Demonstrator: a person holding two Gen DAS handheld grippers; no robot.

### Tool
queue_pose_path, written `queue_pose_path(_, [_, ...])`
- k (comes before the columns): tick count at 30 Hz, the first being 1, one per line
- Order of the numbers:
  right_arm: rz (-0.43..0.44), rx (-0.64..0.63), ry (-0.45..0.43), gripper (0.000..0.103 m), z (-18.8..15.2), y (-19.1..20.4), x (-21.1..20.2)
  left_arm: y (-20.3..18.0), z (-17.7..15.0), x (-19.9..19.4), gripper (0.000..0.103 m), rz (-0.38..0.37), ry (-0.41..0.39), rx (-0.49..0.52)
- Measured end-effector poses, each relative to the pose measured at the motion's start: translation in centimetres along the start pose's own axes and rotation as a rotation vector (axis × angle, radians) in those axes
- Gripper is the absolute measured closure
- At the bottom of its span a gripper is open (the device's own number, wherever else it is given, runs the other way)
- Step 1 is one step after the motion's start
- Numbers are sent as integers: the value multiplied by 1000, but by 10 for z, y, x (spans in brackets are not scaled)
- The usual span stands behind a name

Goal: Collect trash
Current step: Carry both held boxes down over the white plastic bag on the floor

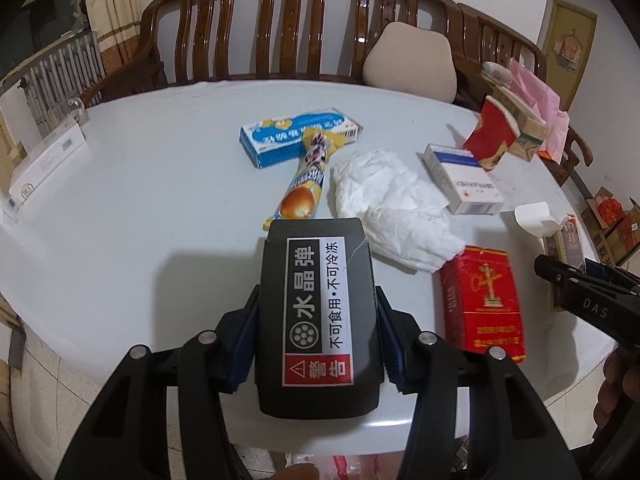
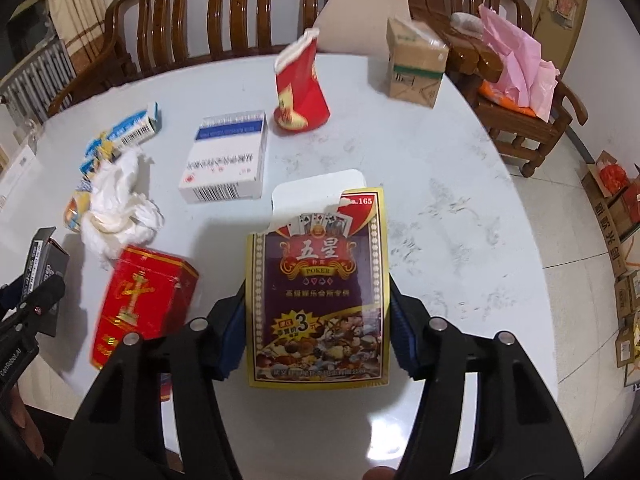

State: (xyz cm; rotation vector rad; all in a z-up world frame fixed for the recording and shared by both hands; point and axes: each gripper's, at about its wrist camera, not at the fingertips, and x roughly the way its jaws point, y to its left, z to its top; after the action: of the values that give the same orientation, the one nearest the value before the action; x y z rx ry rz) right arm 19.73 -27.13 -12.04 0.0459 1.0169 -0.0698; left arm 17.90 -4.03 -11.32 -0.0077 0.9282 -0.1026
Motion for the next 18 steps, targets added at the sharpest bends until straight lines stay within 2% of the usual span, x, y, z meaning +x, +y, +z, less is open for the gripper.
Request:
queue_pose_path(7, [34, 14, -58, 45, -4, -2, -42, -6, -4, -35, 52, -16, -40, 21])
queue_pose_path(18, [95, 10, -145, 45, -44, 5, -121, -18, -31, -107, 52, -49, -100, 58])
